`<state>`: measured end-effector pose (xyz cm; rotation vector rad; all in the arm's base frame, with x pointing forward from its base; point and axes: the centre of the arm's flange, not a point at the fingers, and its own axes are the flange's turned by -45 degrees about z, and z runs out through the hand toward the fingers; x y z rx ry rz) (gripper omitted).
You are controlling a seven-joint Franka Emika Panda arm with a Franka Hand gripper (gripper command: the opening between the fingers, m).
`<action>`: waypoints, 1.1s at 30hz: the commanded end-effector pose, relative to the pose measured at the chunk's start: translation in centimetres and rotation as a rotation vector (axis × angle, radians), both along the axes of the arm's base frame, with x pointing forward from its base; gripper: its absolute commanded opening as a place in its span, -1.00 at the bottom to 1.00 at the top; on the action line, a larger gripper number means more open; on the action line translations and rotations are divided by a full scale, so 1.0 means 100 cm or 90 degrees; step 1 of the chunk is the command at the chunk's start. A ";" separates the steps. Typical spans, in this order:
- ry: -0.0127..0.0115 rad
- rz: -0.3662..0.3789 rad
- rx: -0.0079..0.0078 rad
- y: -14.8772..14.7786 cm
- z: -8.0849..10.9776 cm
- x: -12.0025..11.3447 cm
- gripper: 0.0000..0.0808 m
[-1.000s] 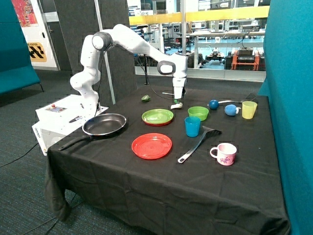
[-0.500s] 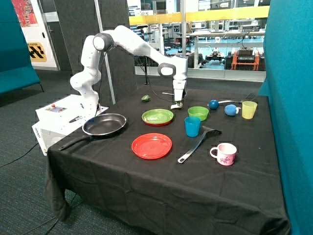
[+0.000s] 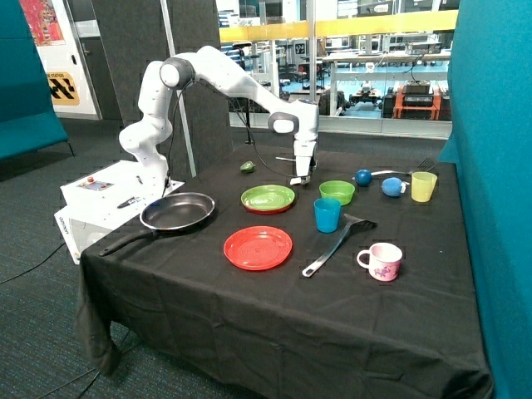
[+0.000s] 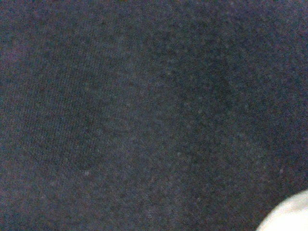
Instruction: Cook the vegetables
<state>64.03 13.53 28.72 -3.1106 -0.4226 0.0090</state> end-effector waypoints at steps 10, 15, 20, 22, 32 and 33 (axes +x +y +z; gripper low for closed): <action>-0.0038 0.000 -0.0010 0.002 -0.004 0.005 -0.54; -0.0038 0.002 -0.0010 0.002 -0.005 0.006 -0.54; -0.0038 -0.001 -0.0011 0.000 -0.007 0.005 -0.54; -0.0038 -0.002 -0.0011 -0.002 -0.008 0.005 -0.56; -0.0038 -0.009 -0.0011 -0.007 -0.008 0.004 -0.97; -0.0038 -0.009 -0.0011 -0.008 -0.007 0.004 -0.99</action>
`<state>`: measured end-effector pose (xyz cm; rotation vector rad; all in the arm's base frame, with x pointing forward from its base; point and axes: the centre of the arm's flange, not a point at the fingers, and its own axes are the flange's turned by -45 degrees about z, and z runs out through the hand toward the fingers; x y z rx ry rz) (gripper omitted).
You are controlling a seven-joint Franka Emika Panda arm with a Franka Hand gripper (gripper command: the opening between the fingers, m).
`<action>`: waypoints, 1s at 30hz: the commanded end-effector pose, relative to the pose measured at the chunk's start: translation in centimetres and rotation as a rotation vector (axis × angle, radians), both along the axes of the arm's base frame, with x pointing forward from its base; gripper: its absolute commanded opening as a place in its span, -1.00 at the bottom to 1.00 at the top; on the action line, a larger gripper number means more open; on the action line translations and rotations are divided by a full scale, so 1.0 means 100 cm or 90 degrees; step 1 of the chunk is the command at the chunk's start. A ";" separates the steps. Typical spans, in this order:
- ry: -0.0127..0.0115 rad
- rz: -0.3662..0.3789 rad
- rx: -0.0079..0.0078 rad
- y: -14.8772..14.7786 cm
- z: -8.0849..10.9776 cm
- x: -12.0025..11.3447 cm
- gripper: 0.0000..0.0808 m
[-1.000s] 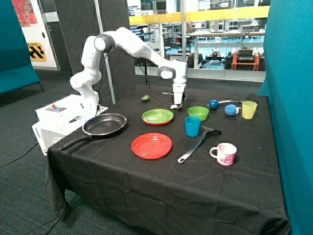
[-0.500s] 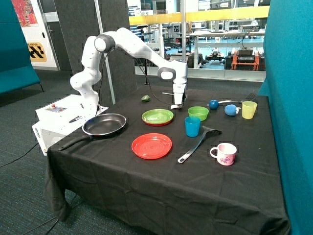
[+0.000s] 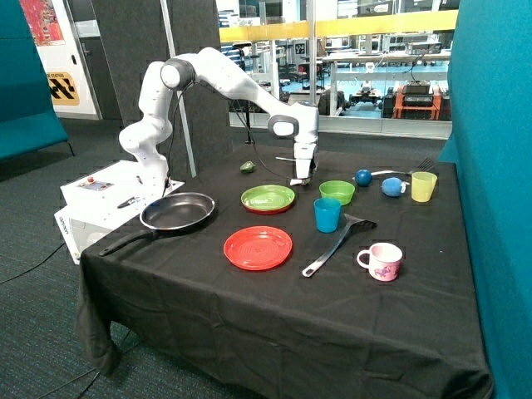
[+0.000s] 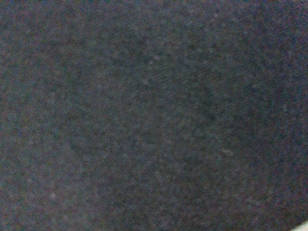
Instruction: Cook the vegetables
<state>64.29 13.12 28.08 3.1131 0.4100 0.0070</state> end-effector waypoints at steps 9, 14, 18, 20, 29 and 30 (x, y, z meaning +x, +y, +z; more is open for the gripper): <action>0.0029 -0.004 0.0006 -0.006 0.008 -0.002 -1.00; 0.0029 -0.004 0.0006 -0.007 0.010 -0.004 -1.00; 0.0029 0.001 0.0006 -0.008 0.014 -0.009 -1.00; 0.0029 0.005 0.0006 -0.007 0.018 -0.011 -1.00; 0.0029 0.010 0.0006 -0.011 0.035 -0.018 -1.00; 0.0029 0.010 0.0006 -0.012 0.036 -0.018 -1.00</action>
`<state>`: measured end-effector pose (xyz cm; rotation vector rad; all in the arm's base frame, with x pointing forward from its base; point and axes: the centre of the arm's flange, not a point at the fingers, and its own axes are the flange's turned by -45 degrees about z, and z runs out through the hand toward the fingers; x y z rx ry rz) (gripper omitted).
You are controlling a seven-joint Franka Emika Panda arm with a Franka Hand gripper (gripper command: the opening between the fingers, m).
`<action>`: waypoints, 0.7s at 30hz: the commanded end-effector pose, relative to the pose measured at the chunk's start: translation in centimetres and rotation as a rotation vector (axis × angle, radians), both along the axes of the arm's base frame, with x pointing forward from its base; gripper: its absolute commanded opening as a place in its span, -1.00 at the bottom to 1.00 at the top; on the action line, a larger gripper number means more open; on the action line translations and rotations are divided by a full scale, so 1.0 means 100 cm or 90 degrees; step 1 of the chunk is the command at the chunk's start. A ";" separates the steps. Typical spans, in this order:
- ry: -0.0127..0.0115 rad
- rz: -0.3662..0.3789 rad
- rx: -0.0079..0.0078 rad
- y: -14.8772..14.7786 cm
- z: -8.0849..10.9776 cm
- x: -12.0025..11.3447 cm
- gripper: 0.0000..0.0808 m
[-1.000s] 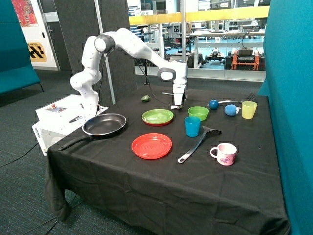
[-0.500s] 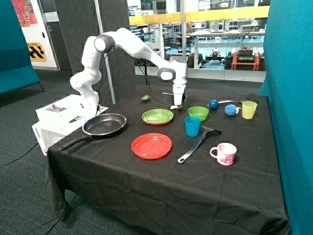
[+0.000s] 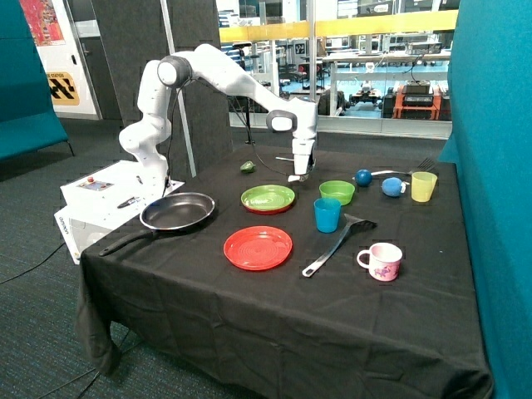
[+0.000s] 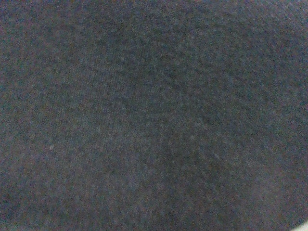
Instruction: Cook the vegetables
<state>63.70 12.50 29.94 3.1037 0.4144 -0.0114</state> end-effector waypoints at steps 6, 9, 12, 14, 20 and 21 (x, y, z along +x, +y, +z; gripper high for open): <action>-0.0036 0.016 0.0072 -0.010 0.035 -0.019 -1.00; -0.0036 0.025 0.0072 -0.011 0.044 -0.023 -1.00; -0.0035 0.040 0.0072 -0.013 0.052 -0.029 -1.00; -0.0035 0.043 0.0073 -0.016 0.059 -0.034 -1.00; -0.0035 0.029 0.0072 -0.036 0.080 -0.052 -1.00; -0.0036 0.025 0.0072 -0.040 0.083 -0.055 -1.00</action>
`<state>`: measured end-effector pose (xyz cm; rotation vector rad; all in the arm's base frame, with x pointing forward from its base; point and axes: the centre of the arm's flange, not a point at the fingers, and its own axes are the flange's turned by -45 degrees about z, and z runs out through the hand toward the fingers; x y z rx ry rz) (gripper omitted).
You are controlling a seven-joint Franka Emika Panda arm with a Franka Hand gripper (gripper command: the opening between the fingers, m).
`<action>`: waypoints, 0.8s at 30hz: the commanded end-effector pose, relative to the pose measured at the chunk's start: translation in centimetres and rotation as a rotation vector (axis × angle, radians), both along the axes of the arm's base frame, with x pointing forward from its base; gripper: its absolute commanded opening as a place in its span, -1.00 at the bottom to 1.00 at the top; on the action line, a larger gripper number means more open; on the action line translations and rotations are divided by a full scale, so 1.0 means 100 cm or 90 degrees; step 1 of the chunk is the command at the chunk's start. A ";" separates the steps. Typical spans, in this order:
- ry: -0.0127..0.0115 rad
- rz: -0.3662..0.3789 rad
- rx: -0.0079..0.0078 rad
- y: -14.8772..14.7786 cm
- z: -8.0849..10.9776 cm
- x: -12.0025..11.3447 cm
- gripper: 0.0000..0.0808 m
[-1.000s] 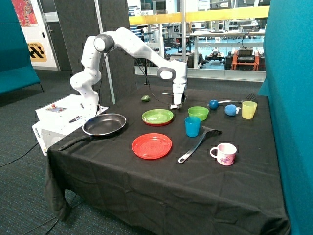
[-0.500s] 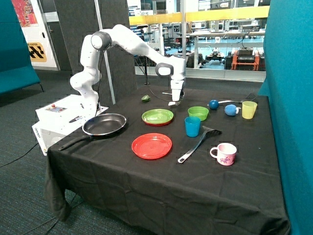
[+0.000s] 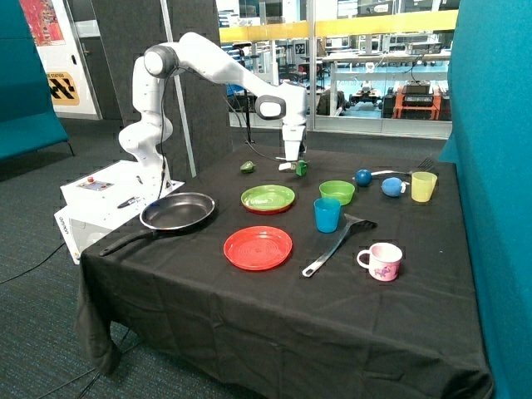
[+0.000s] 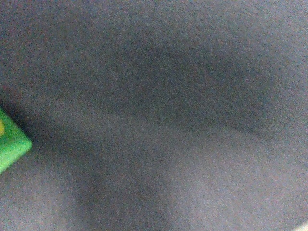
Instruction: Cook the vegetables
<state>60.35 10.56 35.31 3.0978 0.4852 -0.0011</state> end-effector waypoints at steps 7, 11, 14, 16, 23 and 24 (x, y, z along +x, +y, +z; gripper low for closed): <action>0.0000 -0.033 0.0039 -0.053 0.046 -0.045 -1.00; 0.0000 -0.047 0.0039 -0.072 0.052 -0.059 -1.00; 0.0000 -0.053 0.0039 -0.086 0.054 -0.070 -1.00; 0.0000 -0.058 0.0039 -0.094 0.054 -0.075 -1.00; -0.0001 -0.080 0.0039 -0.132 0.057 -0.093 -1.00; -0.0001 -0.080 0.0039 -0.135 0.057 -0.095 -1.00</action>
